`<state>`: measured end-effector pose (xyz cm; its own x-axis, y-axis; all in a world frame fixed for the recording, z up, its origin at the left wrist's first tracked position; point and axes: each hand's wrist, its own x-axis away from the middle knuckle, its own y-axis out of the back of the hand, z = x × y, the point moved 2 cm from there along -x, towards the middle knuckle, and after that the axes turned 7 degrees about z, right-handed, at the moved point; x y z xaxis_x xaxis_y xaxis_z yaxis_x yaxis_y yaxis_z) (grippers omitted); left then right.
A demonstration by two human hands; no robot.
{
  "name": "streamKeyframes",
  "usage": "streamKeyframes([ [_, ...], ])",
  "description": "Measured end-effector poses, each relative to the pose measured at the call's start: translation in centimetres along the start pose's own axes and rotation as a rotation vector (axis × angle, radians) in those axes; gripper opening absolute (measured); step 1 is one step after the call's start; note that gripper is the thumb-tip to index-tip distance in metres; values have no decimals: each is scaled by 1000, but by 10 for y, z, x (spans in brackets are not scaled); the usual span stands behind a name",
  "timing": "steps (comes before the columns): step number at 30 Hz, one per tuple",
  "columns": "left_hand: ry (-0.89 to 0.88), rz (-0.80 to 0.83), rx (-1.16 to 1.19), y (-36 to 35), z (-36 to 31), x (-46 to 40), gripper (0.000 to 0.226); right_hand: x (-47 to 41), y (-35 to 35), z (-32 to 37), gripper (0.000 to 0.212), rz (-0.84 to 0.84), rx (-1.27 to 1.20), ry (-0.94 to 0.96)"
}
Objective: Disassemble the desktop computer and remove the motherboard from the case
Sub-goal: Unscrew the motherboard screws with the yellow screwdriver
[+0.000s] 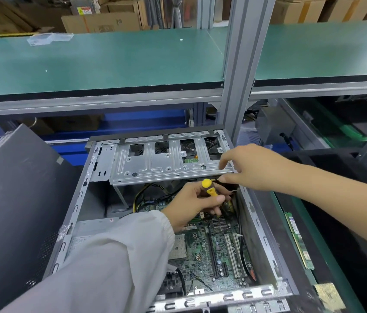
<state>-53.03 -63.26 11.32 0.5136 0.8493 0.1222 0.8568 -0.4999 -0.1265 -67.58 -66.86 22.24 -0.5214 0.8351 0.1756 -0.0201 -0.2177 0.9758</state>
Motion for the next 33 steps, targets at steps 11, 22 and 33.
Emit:
streamKeyframes([
  [11,-58,-74,266,31,-34,43,15,5,-10,9,22,152,-217,-8],
  [22,-158,-174,576,69,-81,76,24,5,-48,38,48,692,-1496,-246],
  [33,-193,-329,76,58,-89,88,27,11,-65,49,21,466,-1437,-90],
])
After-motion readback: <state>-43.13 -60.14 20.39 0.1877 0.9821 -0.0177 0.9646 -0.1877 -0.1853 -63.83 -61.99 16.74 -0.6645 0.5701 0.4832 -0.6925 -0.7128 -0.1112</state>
